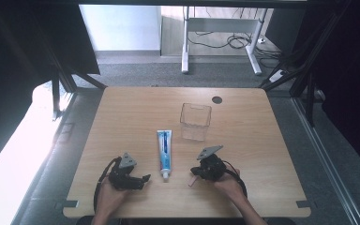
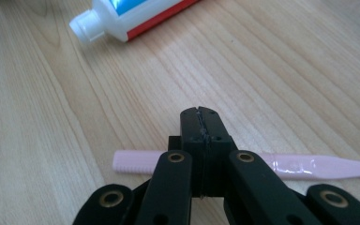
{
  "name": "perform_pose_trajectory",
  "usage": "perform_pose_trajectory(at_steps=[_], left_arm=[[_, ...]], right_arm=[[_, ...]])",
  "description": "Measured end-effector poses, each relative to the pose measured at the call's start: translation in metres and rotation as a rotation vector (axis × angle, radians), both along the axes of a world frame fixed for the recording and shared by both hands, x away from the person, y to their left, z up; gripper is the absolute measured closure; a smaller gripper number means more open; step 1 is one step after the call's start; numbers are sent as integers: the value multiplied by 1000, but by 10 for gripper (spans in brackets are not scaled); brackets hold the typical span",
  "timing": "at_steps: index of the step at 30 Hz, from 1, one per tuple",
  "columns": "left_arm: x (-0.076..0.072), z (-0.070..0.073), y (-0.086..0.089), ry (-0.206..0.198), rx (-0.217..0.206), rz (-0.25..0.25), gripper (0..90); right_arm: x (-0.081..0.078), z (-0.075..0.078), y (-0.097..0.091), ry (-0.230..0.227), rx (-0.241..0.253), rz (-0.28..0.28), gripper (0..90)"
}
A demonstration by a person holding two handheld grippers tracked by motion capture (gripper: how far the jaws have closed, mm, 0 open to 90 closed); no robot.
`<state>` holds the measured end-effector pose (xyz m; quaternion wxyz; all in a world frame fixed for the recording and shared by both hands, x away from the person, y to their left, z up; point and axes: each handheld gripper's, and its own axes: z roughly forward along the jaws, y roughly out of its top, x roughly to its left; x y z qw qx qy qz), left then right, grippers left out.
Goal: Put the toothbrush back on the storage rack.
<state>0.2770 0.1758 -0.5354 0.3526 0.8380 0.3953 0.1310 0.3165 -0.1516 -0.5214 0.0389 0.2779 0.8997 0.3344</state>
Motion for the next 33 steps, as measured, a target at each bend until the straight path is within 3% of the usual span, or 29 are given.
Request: perform_pose_trajectory(at_steps=[14,33], left_arm=[[0,-1,-2,9,3,0,144],[0,-1,-1,13,4,1,144]], right_arm=[[-10,-1,-19,19,-19,-16,899],[-14,1,-61,25,-40,-108,898]])
